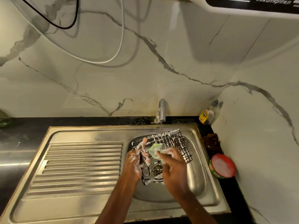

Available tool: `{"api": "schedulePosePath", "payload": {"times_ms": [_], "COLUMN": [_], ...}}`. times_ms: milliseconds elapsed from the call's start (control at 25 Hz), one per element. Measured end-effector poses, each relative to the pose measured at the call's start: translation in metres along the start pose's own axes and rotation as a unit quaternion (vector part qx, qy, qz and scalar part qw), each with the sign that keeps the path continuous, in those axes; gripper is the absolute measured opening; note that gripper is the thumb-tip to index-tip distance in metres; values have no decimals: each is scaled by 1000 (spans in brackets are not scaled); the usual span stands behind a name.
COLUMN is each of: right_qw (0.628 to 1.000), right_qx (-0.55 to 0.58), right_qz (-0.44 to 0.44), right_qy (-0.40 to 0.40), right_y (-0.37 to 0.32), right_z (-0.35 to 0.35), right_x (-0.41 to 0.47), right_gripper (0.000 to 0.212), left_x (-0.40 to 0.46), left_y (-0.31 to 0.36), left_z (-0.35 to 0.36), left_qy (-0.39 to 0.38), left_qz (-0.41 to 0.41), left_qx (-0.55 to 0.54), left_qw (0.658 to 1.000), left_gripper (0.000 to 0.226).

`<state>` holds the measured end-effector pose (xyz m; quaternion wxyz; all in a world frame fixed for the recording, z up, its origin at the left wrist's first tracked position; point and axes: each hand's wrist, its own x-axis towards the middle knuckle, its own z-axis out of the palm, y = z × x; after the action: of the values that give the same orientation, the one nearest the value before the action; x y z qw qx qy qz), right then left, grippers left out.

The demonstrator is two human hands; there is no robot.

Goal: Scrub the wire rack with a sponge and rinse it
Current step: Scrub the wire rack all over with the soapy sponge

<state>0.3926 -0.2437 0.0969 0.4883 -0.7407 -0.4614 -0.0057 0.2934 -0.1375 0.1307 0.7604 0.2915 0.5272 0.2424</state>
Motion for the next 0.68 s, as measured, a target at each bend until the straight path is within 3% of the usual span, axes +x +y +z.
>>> {"api": "schedulePosePath", "payload": {"times_ms": [40, 120, 160, 280, 400, 440, 560, 600, 680], "right_qw": [999, 993, 995, 1000, 993, 993, 999, 998, 988], "right_qx": [-3, -3, -7, -24, -27, -17, -38, -57, -91], "right_qz": [28, 107, 80, -2, 108, 112, -24, -27, 78], "right_qy": [25, 57, 51, 9, 38, 31, 0, 11, 95], "right_y": [11, 10, 3, -3, 15, 8, -14, -5, 7], "right_z": [-4, -6, -4, -7, -13, -9, -3, -4, -6], "right_x": [7, 12, 5, -8, 14, 12, -5, 5, 37], "right_gripper": [62, 63, 59, 54, 61, 59, 48, 46, 45], "left_x": [-4, -8, -7, -7, -4, -4, -1, -1, -4], "left_y": [1, -1, 0, 1, -3, -3, -4, -2, -2], "left_z": [1, 2, 3, 3, 2, 3, 0, 0, -1], "left_qy": [-2, -20, -25, -40, -40, -41, -53, -56, -68], "left_qz": [2, -11, -9, 8, 15, 15, 17, 24, 31], "left_qx": [-7, -27, -17, 25, 30, 30, 7, -5, -18], "left_qw": [1000, 999, 999, 999, 999, 999, 998, 998, 997], "left_gripper": [25, 49, 52, 33, 27, 35, 80, 78, 55]}}
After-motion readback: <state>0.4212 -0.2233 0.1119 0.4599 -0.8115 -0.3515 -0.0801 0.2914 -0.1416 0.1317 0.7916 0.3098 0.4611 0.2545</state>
